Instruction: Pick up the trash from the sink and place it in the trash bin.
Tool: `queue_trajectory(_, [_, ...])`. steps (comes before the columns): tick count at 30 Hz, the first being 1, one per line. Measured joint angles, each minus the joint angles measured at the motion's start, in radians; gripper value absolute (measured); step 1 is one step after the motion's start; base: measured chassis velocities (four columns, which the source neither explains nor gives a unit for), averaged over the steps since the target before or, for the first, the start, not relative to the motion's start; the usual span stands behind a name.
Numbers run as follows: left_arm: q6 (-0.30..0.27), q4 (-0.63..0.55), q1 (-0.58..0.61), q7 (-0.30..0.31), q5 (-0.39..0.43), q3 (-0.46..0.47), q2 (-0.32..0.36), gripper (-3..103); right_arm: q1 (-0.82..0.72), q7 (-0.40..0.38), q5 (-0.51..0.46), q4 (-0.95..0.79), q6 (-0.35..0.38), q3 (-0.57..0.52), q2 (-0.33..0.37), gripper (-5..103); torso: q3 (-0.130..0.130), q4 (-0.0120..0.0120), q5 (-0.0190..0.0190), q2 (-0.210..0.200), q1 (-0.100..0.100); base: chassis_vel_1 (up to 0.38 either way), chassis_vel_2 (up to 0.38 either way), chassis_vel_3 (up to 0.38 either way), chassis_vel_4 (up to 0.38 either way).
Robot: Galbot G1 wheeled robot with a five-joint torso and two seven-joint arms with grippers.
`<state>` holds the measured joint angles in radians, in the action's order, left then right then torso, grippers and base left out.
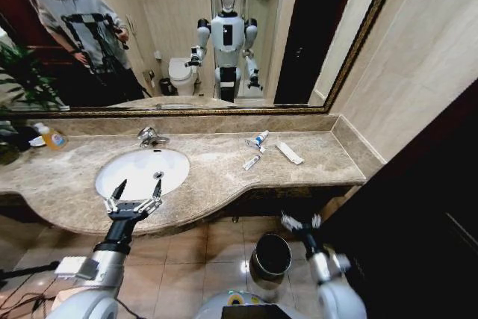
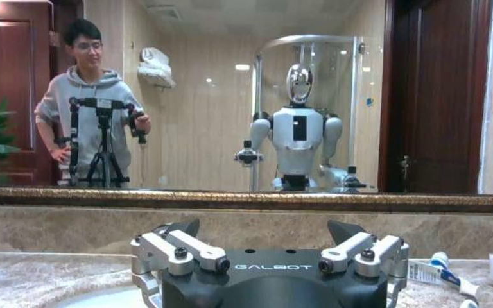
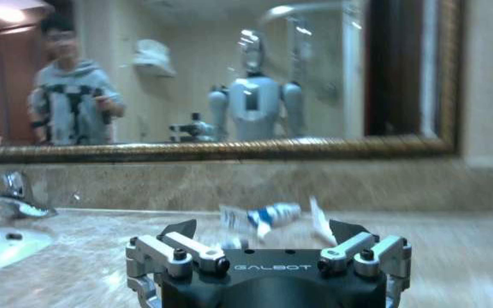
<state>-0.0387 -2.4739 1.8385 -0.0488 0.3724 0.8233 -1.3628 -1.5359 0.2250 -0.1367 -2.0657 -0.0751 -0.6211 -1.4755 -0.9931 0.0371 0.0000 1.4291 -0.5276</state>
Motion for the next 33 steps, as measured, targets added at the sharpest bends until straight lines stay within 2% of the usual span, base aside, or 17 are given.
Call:
queue_trajectory(3, [0.0, 0.0, 0.0, 0.0, 0.0, 0.0, 0.0, 100, 0.141, -0.015, 0.015, 0.08, 0.058, 0.037, 0.113, 100, 0.0, -0.0002, 0.0001, 0.0, 0.0, 0.0, 0.0, 0.0, 0.0])
queue_trajectory(4, [0.0, 0.0, 0.0, 0.0, 0.0, 0.0, 0.0, 100, 0.141, -0.015, 0.015, 0.08, 0.058, 0.037, 0.113, 100, 0.0, -0.0002, 0.0001, 0.0, 0.0, 0.0, 0.0, 0.0, 0.0])
queue_trajectory(6, [0.0, 0.0, 0.0, 0.0, 0.0, 0.0, 0.0, 100, 0.264, -0.049, 0.011, 0.167, 0.092, 0.071, 0.185, 100, 0.0, -0.0003, 0.0003, 0.0, 0.0, 0.0, 0.0, 0.0, 0.0])
queue_trajectory(9, [0.0, 0.0, 0.0, 0.0, 0.0, 0.0, 0.0, 100, 0.419, -0.071, -0.003, 0.298, 0.125, 0.111, 0.241, 100, 0.0, 0.0, 0.0002, 0.0, 0.0, 0.0, 0.0, 0.0, 0.0])
queue_trajectory(16, [0.0, 0.0, 0.0, 0.0, 0.0, 0.0, 0.0, 100, 0.617, -0.133, -0.029, 0.515, 0.17, 0.187, 0.29, 100, 0.0, -0.0003, 0.0004, 0.0, 0.0, 0.0, 0.0, 0.0, 0.0])
queue_trajectory(21, [0.0, 0.0, 0.0, 0.0, 0.0, 0.0, 0.0, 100, 0.725, -0.118, -0.036, 0.68, 0.177, 0.208, 0.29, 100, 0.0, -0.0002, 0.0003, 0.0, 0.0, 0.0, 0.0, 0.0, 0.0])
queue_trajectory(26, [0.0, 0.0, 0.0, 0.0, 0.0, 0.0, 0.0, 100, 0.756, -0.095, -0.024, 0.741, 0.167, 0.207, 0.282, 103, 0.0, -0.0003, 0.0001, 0.0, 0.0, 0.0, 0.0, 0.0, 0.0])
queue_trajectory(28, [0.0, 0.0, 0.0, 0.0, 0.0, 0.0, 0.0, 100, 0.764, -0.09, -0.011, 0.763, 0.16, 0.208, 0.279, 96, 0.0, -0.0003, 0.0002, 0.0, 0.0, 0.0, 0.0, 0.0, 0.0])
queue_trajectory(29, [0.0, 0.0, 0.0, 0.0, 0.0, 0.0, 0.0, 100, 0.764, -0.09, -0.011, 0.763, 0.16, 0.208, 0.279, 96, 0.0, -0.0003, 0.0002, 0.0, 0.0, 0.0, 0.0, 0.0, 0.0])
queue_trajectory(32, [0.0, 0.0, 0.0, 0.0, 0.0, 0.0, 0.0, 100, 0.775, -0.077, 0.014, 0.791, 0.151, 0.207, 0.279, 80, 0.0, -0.0003, 0.0001, 0.0, 0.0, 0.0, 0.0, 0.0, 0.0])
queue_trajectory(33, [0.0, 0.0, 0.0, 0.0, 0.0, 0.0, 0.0, 100, 0.777, -0.075, 0.015, 0.794, 0.15, 0.206, 0.279, 80, 0.0, -0.0003, 0.0001, 0.0, 0.0, 0.0, 0.0, 0.0, 0.0])
